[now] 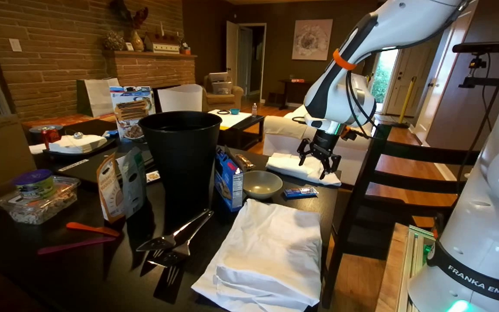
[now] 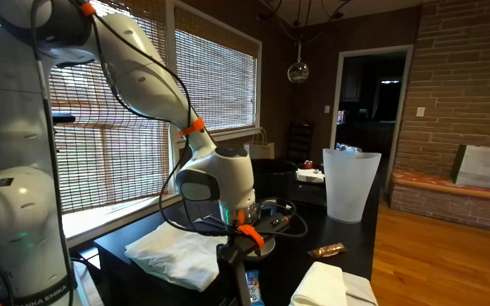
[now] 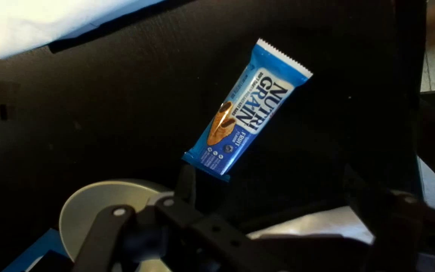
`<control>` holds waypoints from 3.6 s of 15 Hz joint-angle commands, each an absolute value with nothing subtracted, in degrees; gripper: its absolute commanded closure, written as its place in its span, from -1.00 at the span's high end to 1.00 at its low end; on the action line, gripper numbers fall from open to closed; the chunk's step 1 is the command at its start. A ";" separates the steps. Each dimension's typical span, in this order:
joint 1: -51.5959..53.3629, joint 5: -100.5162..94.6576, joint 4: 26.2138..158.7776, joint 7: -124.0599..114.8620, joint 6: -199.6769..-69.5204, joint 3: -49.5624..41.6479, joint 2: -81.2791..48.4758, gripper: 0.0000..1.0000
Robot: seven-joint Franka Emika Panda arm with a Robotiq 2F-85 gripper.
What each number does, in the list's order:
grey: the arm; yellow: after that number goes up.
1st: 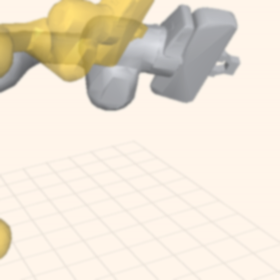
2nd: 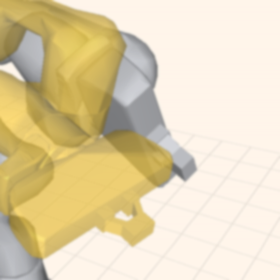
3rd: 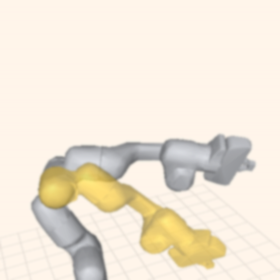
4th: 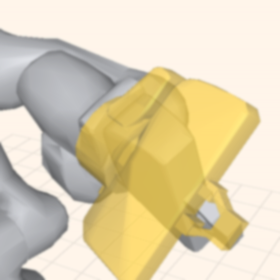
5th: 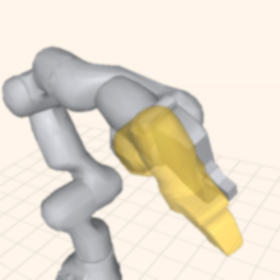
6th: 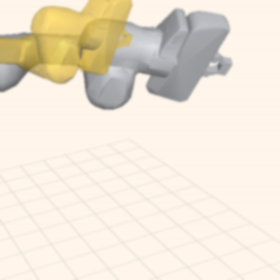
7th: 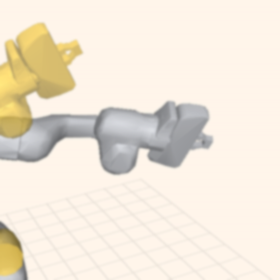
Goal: Put the object which is in the box, on the table
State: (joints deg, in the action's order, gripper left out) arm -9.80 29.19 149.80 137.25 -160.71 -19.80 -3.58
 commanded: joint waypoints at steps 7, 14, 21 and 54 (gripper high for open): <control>-12.12 42.41 140.04 149.64 -161.45 -14.93 -18.33 1.00; -14.07 42.56 136.57 149.78 -162.04 -12.41 -24.12 0.14; -13.94 41.50 136.32 148.89 -162.47 -12.13 -23.37 -0.75; -4.90 16.20 137.43 129.98 -151.52 -7.25 -5.11 0.65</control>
